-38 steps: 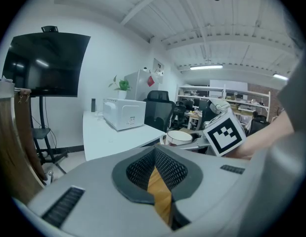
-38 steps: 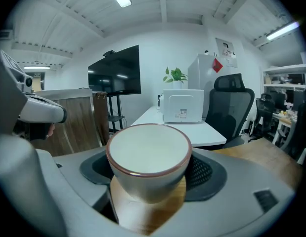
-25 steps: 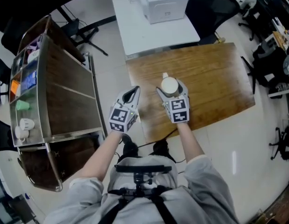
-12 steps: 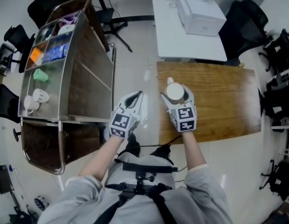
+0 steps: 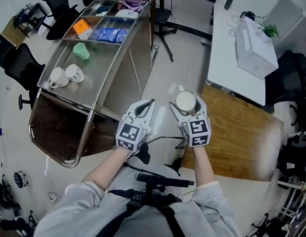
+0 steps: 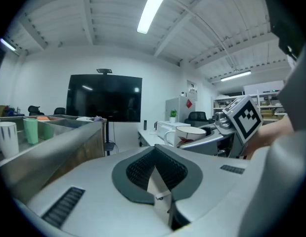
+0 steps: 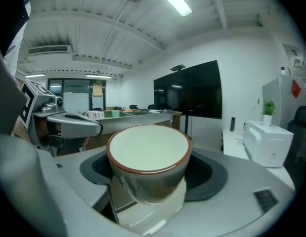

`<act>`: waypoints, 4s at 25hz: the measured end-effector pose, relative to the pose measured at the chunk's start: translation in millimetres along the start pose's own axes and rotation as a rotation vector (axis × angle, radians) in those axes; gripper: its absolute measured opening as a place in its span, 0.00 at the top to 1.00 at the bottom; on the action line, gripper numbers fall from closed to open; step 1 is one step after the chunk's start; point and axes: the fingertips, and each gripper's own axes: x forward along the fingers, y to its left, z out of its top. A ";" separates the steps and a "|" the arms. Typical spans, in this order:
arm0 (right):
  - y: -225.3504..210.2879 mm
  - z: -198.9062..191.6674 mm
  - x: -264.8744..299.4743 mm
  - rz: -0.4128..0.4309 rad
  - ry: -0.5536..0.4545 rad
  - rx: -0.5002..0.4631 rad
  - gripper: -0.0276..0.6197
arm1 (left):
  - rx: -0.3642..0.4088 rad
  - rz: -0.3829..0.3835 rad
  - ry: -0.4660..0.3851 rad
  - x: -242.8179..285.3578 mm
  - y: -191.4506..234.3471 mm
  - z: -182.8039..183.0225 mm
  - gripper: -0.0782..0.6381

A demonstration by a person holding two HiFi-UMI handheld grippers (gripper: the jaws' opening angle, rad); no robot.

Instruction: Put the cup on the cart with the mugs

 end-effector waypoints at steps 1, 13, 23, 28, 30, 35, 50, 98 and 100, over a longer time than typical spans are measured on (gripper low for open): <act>13.3 10.9 11.0 0.030 -0.010 -0.011 0.33 | 0.003 0.020 -0.013 -8.5 12.3 6.6 0.88; 161.3 144.8 123.6 0.323 -0.087 -0.137 0.33 | -0.028 0.255 -0.077 -107.5 157.5 93.7 0.88; 246.7 210.1 212.3 0.481 -0.066 -0.170 0.33 | -0.099 0.434 -0.114 -141.0 266.2 95.2 0.88; 268.8 208.0 271.0 0.544 -0.010 -0.168 0.33 | -0.126 0.536 -0.113 -143.7 306.9 88.1 0.88; 276.5 205.5 288.8 0.566 0.024 -0.183 0.33 | -0.145 0.560 -0.113 -144.2 315.3 86.0 0.88; 282.8 199.5 330.8 0.596 0.103 -0.216 0.33 | -0.168 0.602 -0.115 -139.3 332.1 82.2 0.88; 301.4 152.0 377.3 0.684 0.347 -0.358 0.33 | -0.210 0.657 -0.113 -139.4 350.4 67.3 0.88; 281.1 157.3 346.1 0.660 0.332 -0.439 0.25 | -0.192 0.612 -0.106 -137.6 334.1 64.8 0.88; 273.5 169.7 332.6 0.651 0.292 -0.408 0.25 | -0.184 0.597 -0.108 -137.6 328.2 68.1 0.88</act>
